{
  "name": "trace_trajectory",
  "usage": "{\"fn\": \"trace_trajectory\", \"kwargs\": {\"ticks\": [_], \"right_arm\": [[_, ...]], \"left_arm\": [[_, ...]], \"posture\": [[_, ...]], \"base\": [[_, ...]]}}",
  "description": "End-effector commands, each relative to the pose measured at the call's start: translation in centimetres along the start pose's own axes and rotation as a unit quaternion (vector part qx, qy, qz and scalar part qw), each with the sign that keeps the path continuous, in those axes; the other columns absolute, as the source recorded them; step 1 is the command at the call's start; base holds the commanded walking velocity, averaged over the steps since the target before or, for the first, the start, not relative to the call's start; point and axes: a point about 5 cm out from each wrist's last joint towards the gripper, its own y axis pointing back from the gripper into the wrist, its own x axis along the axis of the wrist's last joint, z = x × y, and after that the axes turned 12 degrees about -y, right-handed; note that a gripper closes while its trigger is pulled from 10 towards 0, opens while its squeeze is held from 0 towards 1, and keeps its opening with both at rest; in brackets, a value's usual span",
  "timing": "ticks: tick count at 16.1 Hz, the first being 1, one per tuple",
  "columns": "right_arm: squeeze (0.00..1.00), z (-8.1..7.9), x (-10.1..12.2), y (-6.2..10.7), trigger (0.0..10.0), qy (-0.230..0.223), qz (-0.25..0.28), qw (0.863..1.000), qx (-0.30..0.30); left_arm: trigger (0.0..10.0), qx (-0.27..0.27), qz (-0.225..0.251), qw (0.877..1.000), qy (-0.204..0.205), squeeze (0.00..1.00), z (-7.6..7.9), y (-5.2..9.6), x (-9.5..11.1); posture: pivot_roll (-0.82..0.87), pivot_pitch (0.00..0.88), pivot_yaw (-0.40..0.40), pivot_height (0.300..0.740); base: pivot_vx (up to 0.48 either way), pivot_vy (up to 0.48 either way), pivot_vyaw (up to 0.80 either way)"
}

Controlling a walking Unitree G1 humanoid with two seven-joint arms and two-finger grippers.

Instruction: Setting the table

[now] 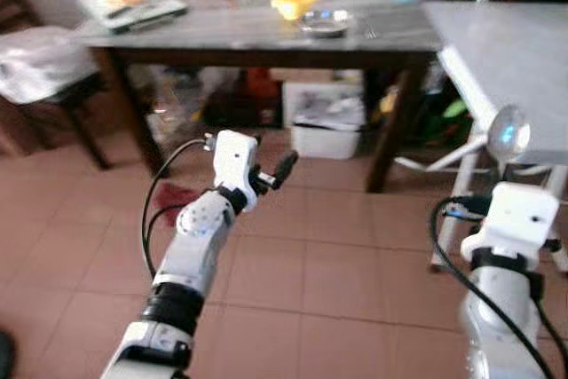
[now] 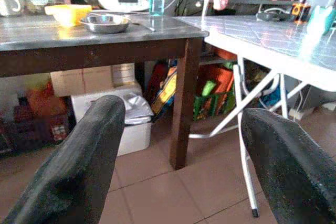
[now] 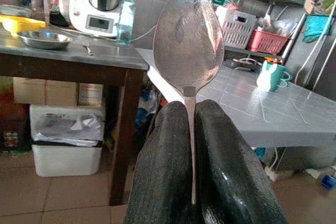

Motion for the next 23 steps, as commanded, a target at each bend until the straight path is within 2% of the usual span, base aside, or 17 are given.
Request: {"fn": "trace_trajectory", "kwargs": {"ticks": [1,4,23], "right_arm": [[0.0,-0.22,0.39,-0.11,10.0,-0.001,0.007,1.0,0.008],[0.0,-0.17,0.44,-0.09,10.0,0.001,0.008,1.0,0.01],[0.0,-0.43,0.33,0.18,10.0,-0.001,0.006,1.0,0.014]], "left_arm": [[10.0,0.002,0.009,1.0,-0.004,0.0,-0.36,0.15,0.38],[10.0,-0.001,0.013,1.0,-0.006,0.0,-0.39,0.16,0.45],[10.0,-0.007,0.006,1.0,-0.012,0.0,-0.23,0.21,0.32]], "posture": [[0.04,0.065,0.032,0.74],[0.04,0.065,0.033,0.74],[0.04,0.073,0.042,0.74]], "base": [[0.0,0.0,0.0],[0.085,0.0,0.0],[0.284,0.0,0.0]]}}
